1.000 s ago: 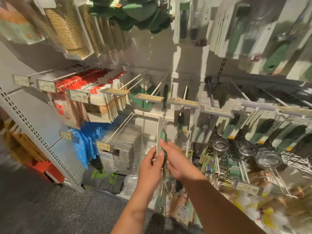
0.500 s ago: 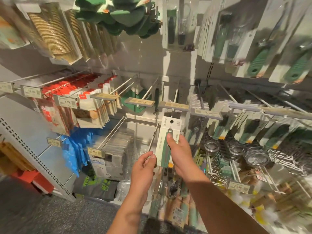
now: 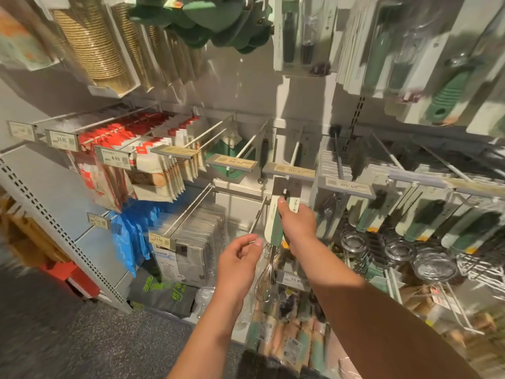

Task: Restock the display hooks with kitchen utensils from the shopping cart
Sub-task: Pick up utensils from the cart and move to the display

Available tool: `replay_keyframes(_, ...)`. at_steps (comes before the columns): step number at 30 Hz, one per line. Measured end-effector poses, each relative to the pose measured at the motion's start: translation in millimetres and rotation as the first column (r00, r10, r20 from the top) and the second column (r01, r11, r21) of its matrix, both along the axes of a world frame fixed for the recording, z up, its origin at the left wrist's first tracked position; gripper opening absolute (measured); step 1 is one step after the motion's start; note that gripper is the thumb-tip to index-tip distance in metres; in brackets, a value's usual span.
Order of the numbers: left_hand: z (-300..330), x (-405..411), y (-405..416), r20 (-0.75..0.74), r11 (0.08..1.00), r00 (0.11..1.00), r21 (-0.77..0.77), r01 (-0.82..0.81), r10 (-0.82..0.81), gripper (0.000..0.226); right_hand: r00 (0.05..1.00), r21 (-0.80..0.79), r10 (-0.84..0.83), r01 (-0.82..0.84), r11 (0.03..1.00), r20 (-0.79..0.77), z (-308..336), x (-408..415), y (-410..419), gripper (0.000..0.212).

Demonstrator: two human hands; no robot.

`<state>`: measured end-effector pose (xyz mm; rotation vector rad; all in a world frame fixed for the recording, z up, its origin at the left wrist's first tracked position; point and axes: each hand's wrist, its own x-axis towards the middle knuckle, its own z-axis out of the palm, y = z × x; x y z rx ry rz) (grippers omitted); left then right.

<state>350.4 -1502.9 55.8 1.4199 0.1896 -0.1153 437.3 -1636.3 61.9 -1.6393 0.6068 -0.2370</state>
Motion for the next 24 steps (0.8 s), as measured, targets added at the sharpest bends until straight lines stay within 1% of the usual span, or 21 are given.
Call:
replay_keyframes(1,0,2,-2,0.003,1.0,1.0,0.005,-0.005,0.005,0.01,0.999,0.003,-0.005,0.005,1.0,-0.031,5,6,-3,0.068)
replay_keyframes(3,1,5,-6,0.006,1.0,1.0,-0.001,-0.016,0.016,0.009,0.995,-0.012,-0.027,0.027,1.0,-0.091,10,18,-12,0.04)
replay_keyframes(4,1,8,-8,0.006,1.0,1.0,-0.009,-0.025,0.025,0.009,0.992,0.001,-0.031,0.031,1.0,-0.119,8,26,-16,0.03)
replay_keyframes(5,1,10,-10,0.003,0.999,0.999,-0.011,-0.032,0.032,0.009,0.991,0.031,-0.034,0.039,0.999,-0.133,6,33,-20,0.025)
replay_keyframes(6,0,12,-11,-0.001,0.999,0.999,-0.008,-0.04,0.04,0.009,0.989,0.058,-0.034,0.043,0.997,-0.142,5,38,-22,0.029)
replay_keyframes(8,-2,15,-12,-0.004,0.999,0.999,-0.007,-0.046,0.046,0.01,0.986,0.089,-0.027,0.042,0.995,-0.166,5,43,-23,0.045)
replay_keyframes(10,-4,18,-12,-0.005,0.999,0.999,-0.004,-0.043,0.043,0.01,0.982,0.076,-0.012,0.027,0.997,-0.19,0,47,-26,0.054)
replay_keyframes(12,-9,19,-12,-0.013,0.999,0.999,0.007,-0.041,0.041,0.011,0.979,0.09,0.037,-0.019,0.996,-0.2,-5,43,-29,0.06)
replay_keyframes(14,-16,18,-12,-0.022,0.999,0.999,0.003,-0.044,0.044,0.011,0.971,0.13,0.114,-0.088,0.988,-0.21,-14,32,-32,0.073)
replay_keyframes(15,-21,17,-12,-0.027,0.999,0.999,-0.002,-0.039,0.039,0.011,0.964,0.136,0.151,-0.123,0.983,-0.219,-21,26,-33,0.08)
replay_keyframes(16,-27,14,-12,-0.039,1.0,0.999,-0.007,-0.022,0.021,0.011,0.959,0.117,0.174,-0.151,0.982,-0.223,-25,17,-34,0.081)
replay_keyframes(17,-32,11,-12,-0.05,1.0,0.999,-0.011,-0.002,0.001,0.012,0.951,0.09,0.196,-0.179,0.98,-0.241,-29,9,-34,0.076)
replay_keyframes(18,-37,10,-11,-0.066,1.0,0.998,-0.014,0.018,-0.019,0.013,0.944,0.07,0.211,-0.2,0.977,-0.252,-33,-1,-35,0.065)
replay_keyframes(20,-44,8,-10,-0.097,0.996,0.992,-0.028,0.08,-0.082,0.012,0.938,0.097,0.242,-0.224,0.97,-0.248,-43,-19,-33,0.031)
replay_keyframes(21,-46,7,-10,-0.098,0.991,0.987,-0.042,0.125,-0.129,0.012,0.945,0.139,0.228,-0.199,0.97,-0.234,-45,-31,-31,0.028)
replay_keyframes(22,-49,7,-10,-0.088,0.986,0.982,-0.02,0.168,-0.169,0.01,0.955,0.169,0.195,-0.159,0.973,-0.223,-48,-42,-30,0.03)
replay_keyframes(23,-50,7,-10,-0.082,0.976,0.974,0.032,0.215,-0.212,0.004,0.962,0.177,0.166,-0.129,0.976,-0.217,-49,-53,-31,0.03)
replay_keyframes(24,-54,5,-11,-0.087,0.954,0.958,0.104,0.28,-0.271,0.013,0.968,0.178,0.122,-0.084,0.98,-0.218,-49,-69,-30,0.028)
